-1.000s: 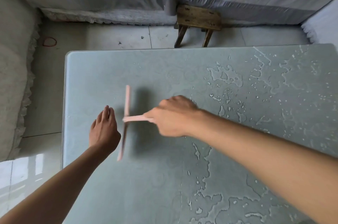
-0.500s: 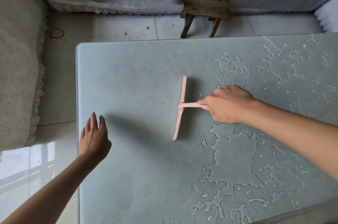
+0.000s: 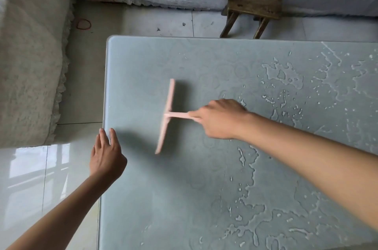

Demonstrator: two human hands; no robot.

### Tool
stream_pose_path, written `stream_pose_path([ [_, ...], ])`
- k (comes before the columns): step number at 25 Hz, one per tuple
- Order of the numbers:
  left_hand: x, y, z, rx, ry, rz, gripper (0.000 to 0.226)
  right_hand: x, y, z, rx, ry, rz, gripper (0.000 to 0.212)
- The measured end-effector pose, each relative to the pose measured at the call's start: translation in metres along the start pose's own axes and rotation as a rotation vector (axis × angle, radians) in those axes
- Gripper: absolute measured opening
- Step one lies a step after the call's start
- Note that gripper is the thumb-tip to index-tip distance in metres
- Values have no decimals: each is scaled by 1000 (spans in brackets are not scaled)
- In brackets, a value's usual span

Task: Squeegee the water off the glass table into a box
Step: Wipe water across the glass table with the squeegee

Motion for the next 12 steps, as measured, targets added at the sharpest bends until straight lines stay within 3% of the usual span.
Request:
stream_pose_path([
  [3,3,-2,-2,20,36,-18,74,5,32,61,-184,38,-155,42],
  [5,5,-3,1,26,72,-23,73,20,42,70,-214,150,-179,37],
  [9,7,-12,-1,33,113,25,70,54,6,-21,36,234,62,40],
  [12,12,-23,-14,50,122,47,67,58,-43,-96,184,129,49,29],
])
Point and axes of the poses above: each hand's wrist, its own y-axis away from the middle knuckle, its own x-axis out of the back of the hand, z = x × y, the point moved 10 cm from there along -y, towards the middle knuckle, and after that the axes turned 2 degrees about x, right-handed, at the moved point
